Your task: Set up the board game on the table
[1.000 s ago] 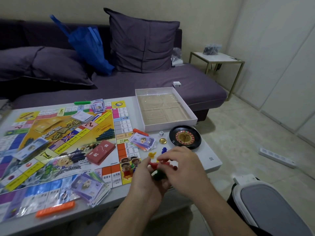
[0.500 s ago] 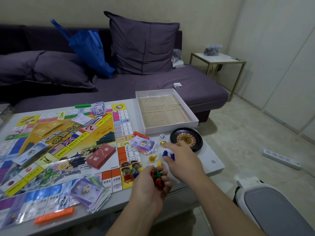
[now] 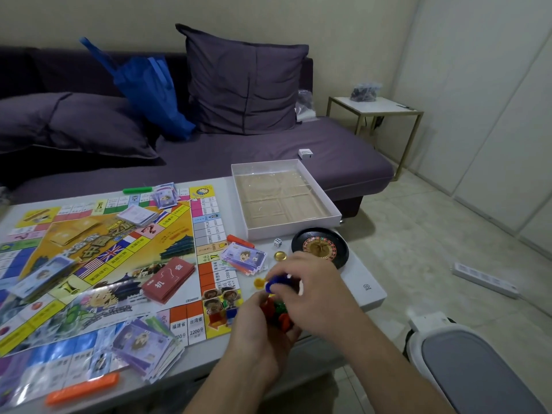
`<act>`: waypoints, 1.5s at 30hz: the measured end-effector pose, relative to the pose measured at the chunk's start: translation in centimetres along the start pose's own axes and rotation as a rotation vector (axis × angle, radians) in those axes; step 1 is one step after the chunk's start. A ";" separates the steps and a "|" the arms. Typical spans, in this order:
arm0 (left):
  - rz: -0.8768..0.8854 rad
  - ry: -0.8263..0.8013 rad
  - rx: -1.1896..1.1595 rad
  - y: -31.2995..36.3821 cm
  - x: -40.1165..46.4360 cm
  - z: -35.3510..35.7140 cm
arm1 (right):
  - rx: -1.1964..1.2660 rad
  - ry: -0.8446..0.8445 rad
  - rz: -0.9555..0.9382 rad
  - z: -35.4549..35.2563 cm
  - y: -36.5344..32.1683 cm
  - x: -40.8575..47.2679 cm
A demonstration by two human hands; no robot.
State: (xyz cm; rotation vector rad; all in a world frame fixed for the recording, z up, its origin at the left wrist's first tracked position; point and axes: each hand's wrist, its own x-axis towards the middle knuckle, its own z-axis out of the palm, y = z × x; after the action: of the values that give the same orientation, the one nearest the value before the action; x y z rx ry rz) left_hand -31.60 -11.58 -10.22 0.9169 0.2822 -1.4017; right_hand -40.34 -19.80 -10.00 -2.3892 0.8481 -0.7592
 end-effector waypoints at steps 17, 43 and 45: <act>-0.057 0.093 0.084 0.6 -1.1 -1.4 | -0.031 -0.068 0.269 1.0 3.6 0.8; 0.098 0.021 -0.112 1.5 -2.4 3.0 | 0.118 -0.068 -0.085 -0.5 -1.2 0.5; 0.137 0.058 -0.103 2.0 -1.5 3.9 | 0.164 -0.004 -0.064 -1.0 -0.9 1.0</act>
State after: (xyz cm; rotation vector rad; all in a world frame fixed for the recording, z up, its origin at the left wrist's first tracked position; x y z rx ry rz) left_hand -31.42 -13.36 -5.95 0.8765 0.3267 -1.2251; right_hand -39.95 -20.08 -8.37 -2.2800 0.6827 -0.8159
